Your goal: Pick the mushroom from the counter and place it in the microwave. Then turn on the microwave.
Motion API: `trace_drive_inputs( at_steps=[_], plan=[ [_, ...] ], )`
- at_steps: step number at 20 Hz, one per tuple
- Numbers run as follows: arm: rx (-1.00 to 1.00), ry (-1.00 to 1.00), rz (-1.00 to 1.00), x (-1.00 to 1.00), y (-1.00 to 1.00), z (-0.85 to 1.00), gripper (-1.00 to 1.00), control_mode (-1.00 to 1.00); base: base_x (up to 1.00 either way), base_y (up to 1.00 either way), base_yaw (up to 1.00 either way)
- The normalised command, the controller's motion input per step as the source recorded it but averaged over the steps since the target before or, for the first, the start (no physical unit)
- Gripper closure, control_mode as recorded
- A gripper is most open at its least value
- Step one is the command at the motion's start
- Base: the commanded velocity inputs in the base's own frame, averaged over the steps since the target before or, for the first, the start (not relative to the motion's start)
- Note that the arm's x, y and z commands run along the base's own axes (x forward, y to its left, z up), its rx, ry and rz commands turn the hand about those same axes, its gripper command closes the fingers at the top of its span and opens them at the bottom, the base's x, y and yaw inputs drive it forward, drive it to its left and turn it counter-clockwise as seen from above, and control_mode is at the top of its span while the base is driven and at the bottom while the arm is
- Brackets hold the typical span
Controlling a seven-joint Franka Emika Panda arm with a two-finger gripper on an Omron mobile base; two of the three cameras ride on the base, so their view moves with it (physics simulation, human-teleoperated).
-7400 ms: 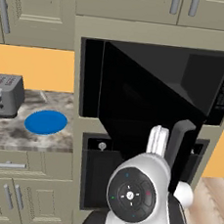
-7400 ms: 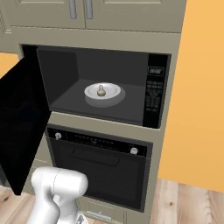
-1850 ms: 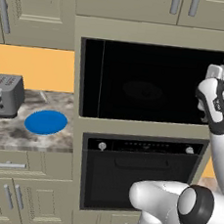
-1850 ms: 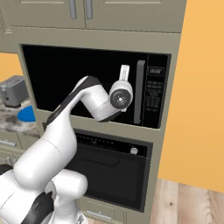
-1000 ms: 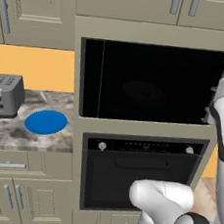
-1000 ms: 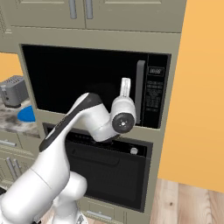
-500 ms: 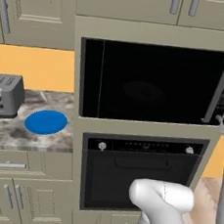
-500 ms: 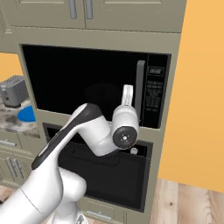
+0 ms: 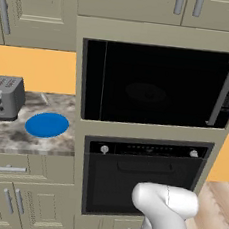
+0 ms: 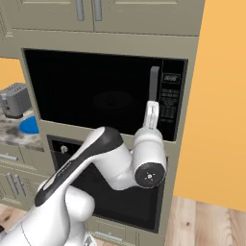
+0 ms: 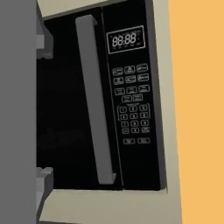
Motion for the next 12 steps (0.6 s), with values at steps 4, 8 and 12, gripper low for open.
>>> trace_drive_inputs(
  at_steps=[4,8,12],
  plan=[
    [0.0,-0.03,0.0,-0.33,-0.18,0.08,-1.0,-1.0,0.0,0.0,0.0],
    [0.0,0.04,0.0,-0.19,-0.22,0.01,-1.0,-1.0,0.0,0.0,0.0],
    [0.0,0.11,0.02,-0.03,-0.04,-0.04,-1.0,-1.0,0.0,0.0,0.0]
  ],
)
